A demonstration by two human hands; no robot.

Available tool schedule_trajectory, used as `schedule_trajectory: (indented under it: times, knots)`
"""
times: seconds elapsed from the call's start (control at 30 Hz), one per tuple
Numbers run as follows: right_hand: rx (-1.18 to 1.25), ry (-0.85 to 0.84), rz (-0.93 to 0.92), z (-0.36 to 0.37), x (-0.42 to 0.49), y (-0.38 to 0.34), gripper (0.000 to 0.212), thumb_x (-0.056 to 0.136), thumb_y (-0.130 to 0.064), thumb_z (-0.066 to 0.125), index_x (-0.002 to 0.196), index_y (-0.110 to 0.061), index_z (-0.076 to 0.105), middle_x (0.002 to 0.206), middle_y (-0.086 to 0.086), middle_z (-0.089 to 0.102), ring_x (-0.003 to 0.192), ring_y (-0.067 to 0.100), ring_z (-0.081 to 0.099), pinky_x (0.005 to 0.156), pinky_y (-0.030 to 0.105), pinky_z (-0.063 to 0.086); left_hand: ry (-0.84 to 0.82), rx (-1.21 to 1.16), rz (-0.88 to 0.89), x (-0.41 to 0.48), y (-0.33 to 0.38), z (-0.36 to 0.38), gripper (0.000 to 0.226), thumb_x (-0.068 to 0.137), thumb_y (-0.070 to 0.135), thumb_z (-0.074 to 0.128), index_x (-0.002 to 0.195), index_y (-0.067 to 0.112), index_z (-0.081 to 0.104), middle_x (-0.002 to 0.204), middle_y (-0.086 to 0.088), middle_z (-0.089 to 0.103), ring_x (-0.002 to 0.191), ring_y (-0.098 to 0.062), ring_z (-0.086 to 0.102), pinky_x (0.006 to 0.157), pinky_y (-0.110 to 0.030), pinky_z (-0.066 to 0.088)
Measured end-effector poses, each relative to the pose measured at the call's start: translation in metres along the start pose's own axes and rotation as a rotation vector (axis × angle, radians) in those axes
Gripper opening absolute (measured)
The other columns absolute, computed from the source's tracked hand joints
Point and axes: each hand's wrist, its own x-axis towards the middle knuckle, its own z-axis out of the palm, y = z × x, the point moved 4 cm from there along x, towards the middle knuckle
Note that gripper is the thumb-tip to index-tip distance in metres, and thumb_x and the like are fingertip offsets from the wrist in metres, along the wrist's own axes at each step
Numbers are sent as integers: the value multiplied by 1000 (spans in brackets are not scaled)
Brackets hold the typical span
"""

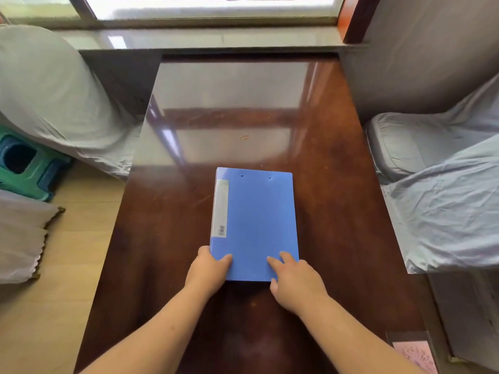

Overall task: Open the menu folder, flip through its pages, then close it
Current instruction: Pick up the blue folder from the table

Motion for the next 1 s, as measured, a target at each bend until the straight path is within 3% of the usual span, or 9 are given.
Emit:
schedule_trajectory:
  times: [0.17,0.27,0.33,0.4,0.47,0.53,0.7,0.83,1.0]
  knots:
    - [396,100,111,-10,-9,22,64,106,-43,52,165,-31,29,169,-2,38,135,31,56,106,46,52,9,-314,119,-12,18,-12,13,104,23,59,116,23,54,112,-5,69,87,-20,72,47,-29,59]
    - [848,165,269,-24,-18,48,63,105,-38,62,162,-23,37,156,4,56,129,27,64,104,46,54,14,-341,201,-27,25,-32,17,105,24,59,122,23,58,114,-2,74,96,-21,75,78,-46,65]
    - [1267,120,247,-36,-28,52,48,109,-25,62,154,-18,48,137,8,74,113,28,76,84,50,64,-7,-405,228,-39,29,-45,21,106,23,59,126,21,61,118,-3,77,101,-21,76,94,-52,60]
    - [1507,100,136,-58,-44,50,30,112,-16,55,141,-24,59,125,5,81,100,27,82,58,41,64,-32,-448,288,-55,37,-58,21,106,24,60,126,27,60,123,-2,77,102,-15,76,94,-48,61]
    - [1582,156,52,-86,-64,46,28,113,-15,52,133,-33,62,126,1,81,102,28,82,49,35,61,7,-430,409,-75,49,-75,36,102,27,66,131,44,53,128,14,72,101,2,73,84,-28,61]
    - [1637,203,-37,-113,-81,39,30,115,-16,50,135,-35,61,128,1,79,105,34,80,46,35,60,74,-314,527,-97,60,-92,78,90,38,79,147,61,32,129,35,57,101,15,66,83,-18,54]
    - [1688,259,-203,-155,-113,24,36,116,-15,44,142,-37,57,132,0,78,111,35,79,51,38,65,178,158,586,-144,75,-110,141,37,93,75,151,71,-6,107,26,43,92,-1,59,66,-25,46]
    - [1764,261,-286,-163,-123,19,39,116,-9,41,148,-27,55,142,7,73,127,33,71,89,39,66,235,162,617,-157,74,-120,142,33,96,72,150,73,-5,102,22,44,91,-4,57,66,-28,49]
    - [1916,243,-319,-164,-130,20,35,111,-7,48,137,-21,67,142,19,71,126,39,70,89,42,65,257,142,692,-170,70,-125,141,36,96,73,152,71,-2,101,22,41,91,-1,53,64,-24,44]
